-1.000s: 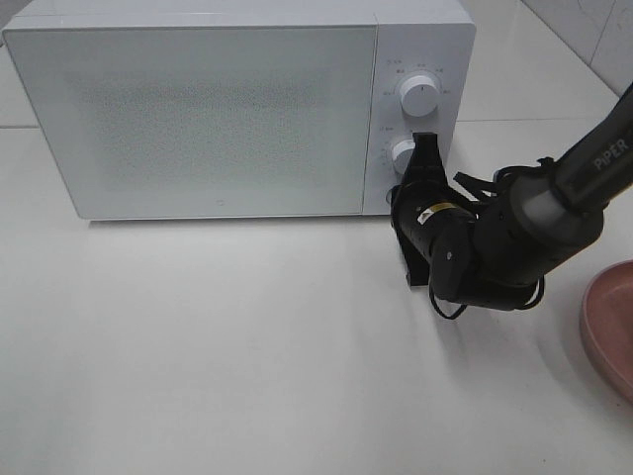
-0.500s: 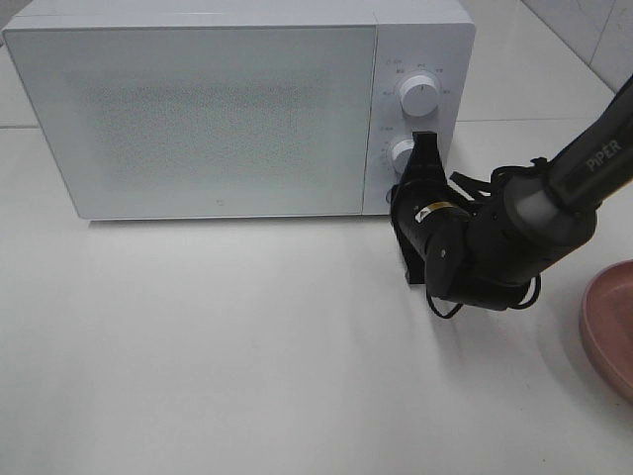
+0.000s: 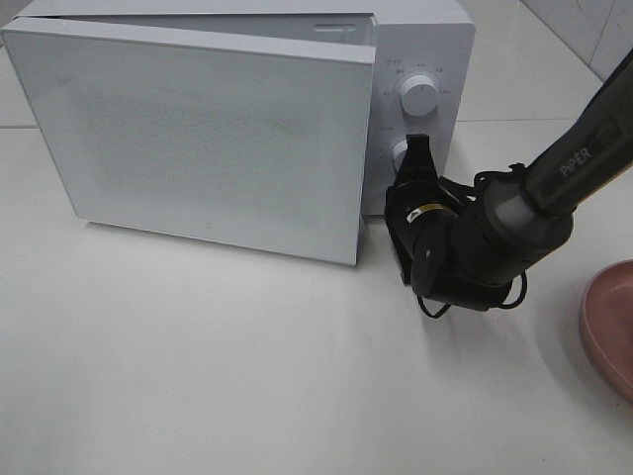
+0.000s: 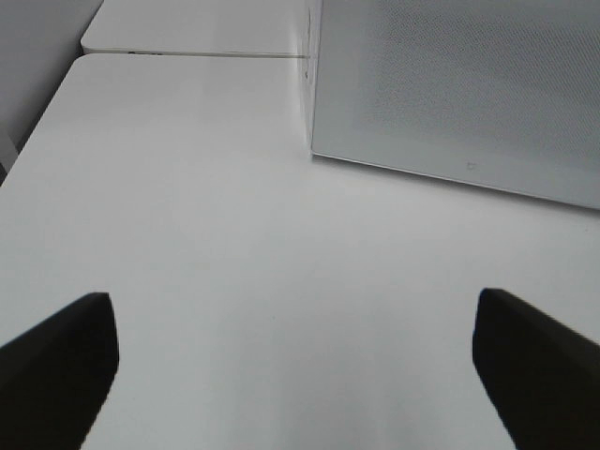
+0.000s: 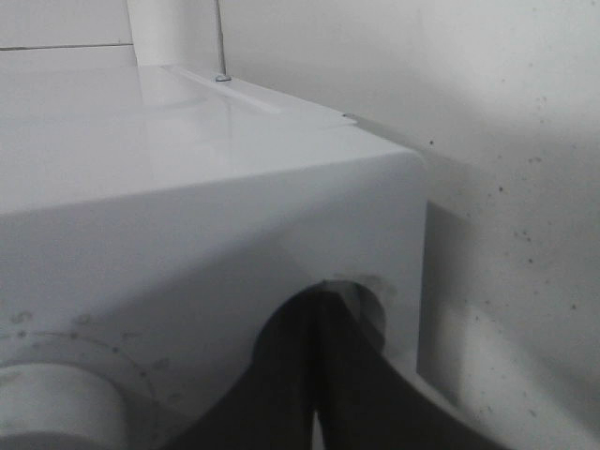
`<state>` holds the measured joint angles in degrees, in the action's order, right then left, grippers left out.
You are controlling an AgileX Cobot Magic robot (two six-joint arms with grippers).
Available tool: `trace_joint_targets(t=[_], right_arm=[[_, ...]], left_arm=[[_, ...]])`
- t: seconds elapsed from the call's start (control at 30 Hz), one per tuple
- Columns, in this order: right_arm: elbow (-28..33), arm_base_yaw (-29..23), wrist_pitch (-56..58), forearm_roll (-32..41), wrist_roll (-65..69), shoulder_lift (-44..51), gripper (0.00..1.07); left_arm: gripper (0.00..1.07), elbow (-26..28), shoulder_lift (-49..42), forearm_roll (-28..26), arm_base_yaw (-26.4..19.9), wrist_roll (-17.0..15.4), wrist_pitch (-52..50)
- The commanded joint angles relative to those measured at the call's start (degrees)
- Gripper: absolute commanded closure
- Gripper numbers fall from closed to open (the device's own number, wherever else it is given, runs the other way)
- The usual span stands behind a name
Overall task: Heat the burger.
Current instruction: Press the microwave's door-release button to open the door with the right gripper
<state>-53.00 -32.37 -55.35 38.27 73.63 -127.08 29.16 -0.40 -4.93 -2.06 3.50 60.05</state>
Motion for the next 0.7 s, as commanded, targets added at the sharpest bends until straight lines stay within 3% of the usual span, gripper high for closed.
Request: trace_joint_targets(t=[0.03, 0.43, 0.7], right_arm=[[-3.67, 2.46, -11.75, -0.46, -2.12, 0.17, 1.07], [-3.09, 2.41, -6.7, -0.74, -3.27, 1.49, 1.07], [1.15, 2.29, -0.86, -1.89, -3.67, 5.04, 1.07]], left_arm=[[0.09, -0.23, -1.09, -0.11, 0.11, -0.4, -0.57], [0.09, -0.23, -1.09, -0.11, 0.11, -0.4, -0.57], [0.09, -0.23, -1.09, -0.11, 0.11, -0.4, -0.57]])
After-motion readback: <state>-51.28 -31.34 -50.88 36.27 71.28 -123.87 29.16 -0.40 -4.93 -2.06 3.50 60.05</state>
